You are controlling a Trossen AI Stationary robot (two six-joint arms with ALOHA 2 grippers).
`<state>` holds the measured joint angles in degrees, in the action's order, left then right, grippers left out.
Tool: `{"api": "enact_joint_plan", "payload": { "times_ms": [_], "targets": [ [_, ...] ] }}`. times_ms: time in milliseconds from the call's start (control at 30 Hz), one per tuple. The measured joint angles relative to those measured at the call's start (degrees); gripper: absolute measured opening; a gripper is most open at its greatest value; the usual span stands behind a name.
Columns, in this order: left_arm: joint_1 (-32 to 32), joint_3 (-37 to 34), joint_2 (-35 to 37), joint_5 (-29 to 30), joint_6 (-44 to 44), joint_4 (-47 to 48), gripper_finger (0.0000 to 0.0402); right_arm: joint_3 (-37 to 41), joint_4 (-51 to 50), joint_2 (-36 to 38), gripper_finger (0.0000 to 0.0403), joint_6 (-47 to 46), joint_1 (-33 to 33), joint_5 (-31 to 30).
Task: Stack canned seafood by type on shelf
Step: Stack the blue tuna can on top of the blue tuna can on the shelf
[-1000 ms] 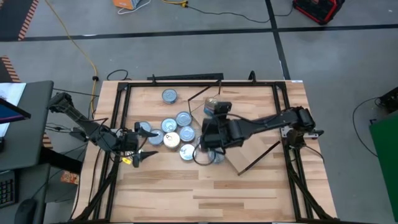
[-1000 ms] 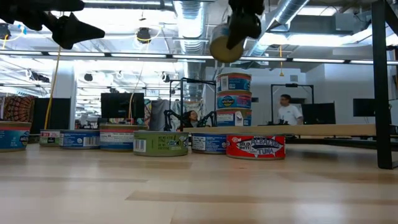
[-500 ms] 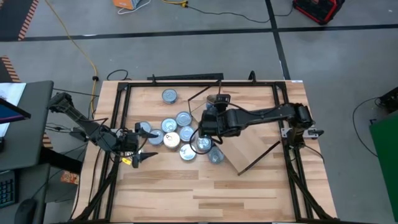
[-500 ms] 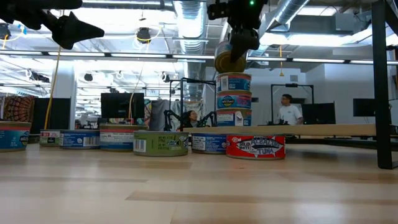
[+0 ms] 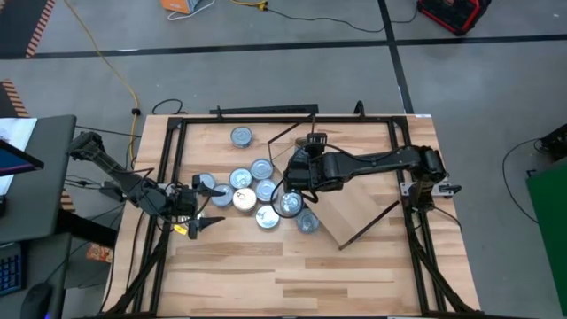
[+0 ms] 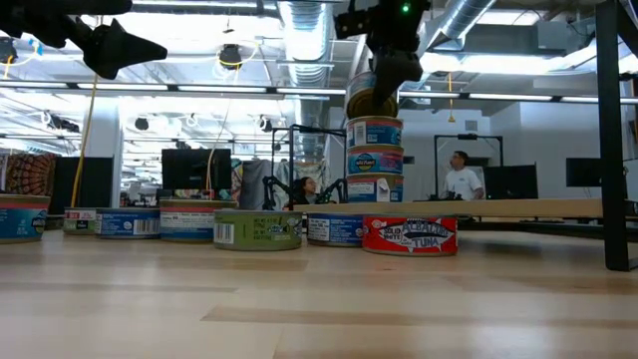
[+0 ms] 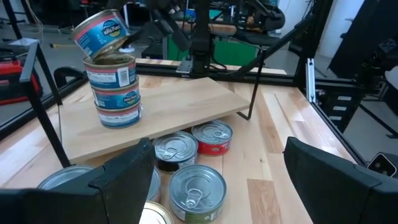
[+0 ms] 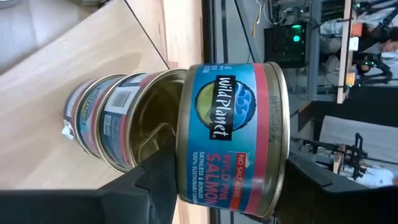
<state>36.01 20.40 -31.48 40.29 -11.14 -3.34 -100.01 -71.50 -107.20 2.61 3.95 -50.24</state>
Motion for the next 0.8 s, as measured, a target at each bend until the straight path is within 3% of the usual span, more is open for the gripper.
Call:
{"api": "enact_joint_plan", "payload": {
  "times_ms": [233,467,800],
  "targets": [
    [0.00,0.00,-0.02,-0.98,-0.27,-0.05,0.0343,0.00,-0.22,0.00,0.0282,-0.22,0.19,4.70],
    [0.02,0.00,0.00,-3.29,-1.78,-0.04,0.0343,0.00,-0.30,-0.02,0.0334,-0.70,0.53,4.42],
    [0.00,0.02,0.00,-8.10,-6.13,5.38,0.0343,-3.30,0.60,0.11,0.0337,-3.72,6.05,3.68]
  ]
}}
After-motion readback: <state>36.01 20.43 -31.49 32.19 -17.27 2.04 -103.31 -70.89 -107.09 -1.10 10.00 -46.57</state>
